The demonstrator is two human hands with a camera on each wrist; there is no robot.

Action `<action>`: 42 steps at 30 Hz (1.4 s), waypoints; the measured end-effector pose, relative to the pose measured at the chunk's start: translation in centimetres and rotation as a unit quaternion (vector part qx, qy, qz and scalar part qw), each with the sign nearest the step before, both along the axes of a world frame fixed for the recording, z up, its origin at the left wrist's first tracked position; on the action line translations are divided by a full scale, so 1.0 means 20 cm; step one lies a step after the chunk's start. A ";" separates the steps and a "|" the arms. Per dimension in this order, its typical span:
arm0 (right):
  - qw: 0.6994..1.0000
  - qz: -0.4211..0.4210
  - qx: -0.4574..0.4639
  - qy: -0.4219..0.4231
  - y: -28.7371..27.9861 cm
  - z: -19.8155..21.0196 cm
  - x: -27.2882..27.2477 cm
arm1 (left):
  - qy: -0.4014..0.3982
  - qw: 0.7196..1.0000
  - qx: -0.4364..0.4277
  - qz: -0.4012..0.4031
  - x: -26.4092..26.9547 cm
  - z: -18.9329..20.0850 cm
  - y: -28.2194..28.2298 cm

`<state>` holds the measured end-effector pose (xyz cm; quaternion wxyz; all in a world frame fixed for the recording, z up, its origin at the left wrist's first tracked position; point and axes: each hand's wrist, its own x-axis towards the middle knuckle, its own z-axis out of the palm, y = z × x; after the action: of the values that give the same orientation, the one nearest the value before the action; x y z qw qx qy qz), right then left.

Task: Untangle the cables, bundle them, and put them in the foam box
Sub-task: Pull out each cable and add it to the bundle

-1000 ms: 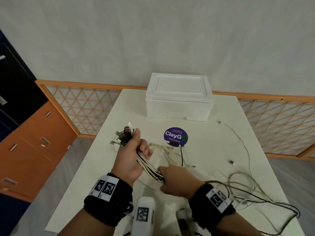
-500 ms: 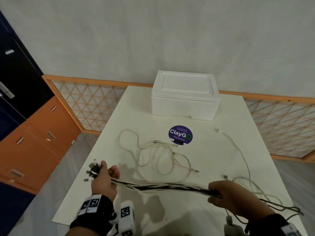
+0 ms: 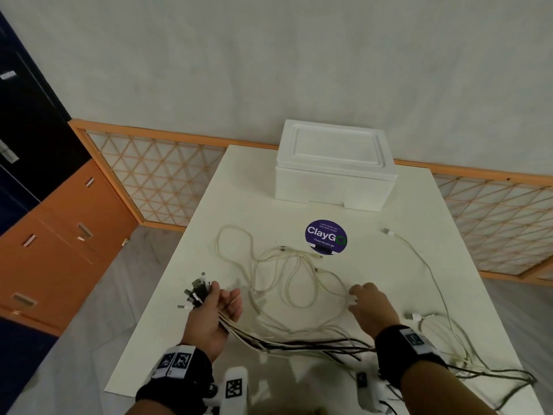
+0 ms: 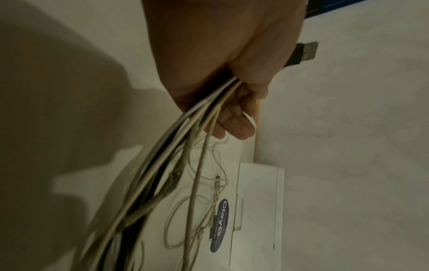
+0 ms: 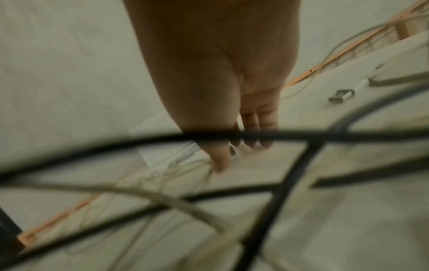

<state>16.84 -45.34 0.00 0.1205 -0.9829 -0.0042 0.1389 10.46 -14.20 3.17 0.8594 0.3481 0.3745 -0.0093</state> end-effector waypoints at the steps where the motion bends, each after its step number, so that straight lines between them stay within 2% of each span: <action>1: 1.000 0.001 -0.029 0.008 0.01 -0.01 0.02 | -0.007 1.000 0.009 -0.015 0.01 0.02 0.00; 4: 1.000 -0.012 -0.011 0.009 0.09 0.07 0.06 | -0.042 0.996 0.039 -0.070 0.02 0.08 -0.01; 8: 0.982 -0.017 0.138 -0.128 0.21 0.36 0.10 | -0.098 0.974 0.155 -0.131 0.08 0.18 -0.04; 10: 0.969 0.029 0.173 -0.173 0.29 0.54 0.09 | -0.131 0.959 0.198 -0.154 0.13 0.25 -0.08; 14: 0.953 0.149 0.165 -0.204 0.43 0.77 0.09 | -0.196 0.917 0.274 -0.215 0.25 0.38 -0.21; 16: 0.941 0.173 0.187 -0.223 0.48 0.85 0.08 | -0.191 0.894 0.314 -0.259 0.30 0.43 -0.28; 18: 0.930 0.159 0.238 -0.231 0.51 0.90 0.08 | -0.185 0.886 0.325 -0.276 0.33 0.46 -0.33; 21: 0.901 0.074 0.401 -0.148 0.49 0.86 0.13 | -0.206 0.898 0.291 -0.256 0.38 0.48 -0.34; 22: 0.904 0.075 0.409 -0.103 0.49 0.82 0.16 | -0.216 0.905 0.272 -0.244 0.39 0.49 -0.33; 24: 0.931 0.163 0.324 -0.040 0.51 0.72 0.19 | -0.234 0.914 0.247 -0.219 0.40 0.51 -0.33; 26: 0.950 0.223 0.214 -0.042 0.56 0.62 0.22 | -0.249 0.914 0.243 -0.209 0.40 0.54 -0.31; 29: 0.974 0.134 0.179 -0.041 0.55 0.49 0.26 | -0.268 0.920 0.235 -0.163 0.40 0.61 -0.26; 32: 0.983 0.074 0.165 -0.025 0.49 0.42 0.32 | -0.267 0.928 0.238 -0.103 0.41 0.63 -0.17; 34: 0.974 0.040 0.215 -0.061 0.47 0.48 0.36 | -0.238 0.940 0.232 -0.073 0.44 0.60 -0.11; 36: 0.946 -0.009 0.299 -0.125 0.46 0.62 0.38 | -0.205 0.949 0.234 -0.049 0.46 0.56 -0.05; 38: 0.924 -0.015 0.335 -0.181 0.47 0.77 0.38 | -0.188 0.953 0.234 -0.046 0.46 0.53 -0.03; 42: 0.887 -0.004 0.421 -0.189 0.51 0.96 0.33 | -0.205 0.958 0.179 -0.091 0.46 0.53 -0.09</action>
<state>23.47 -35.14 19.21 0.5209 -0.8473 -0.0807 -0.0648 19.66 -16.07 13.72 0.8369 0.5231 0.1529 0.0516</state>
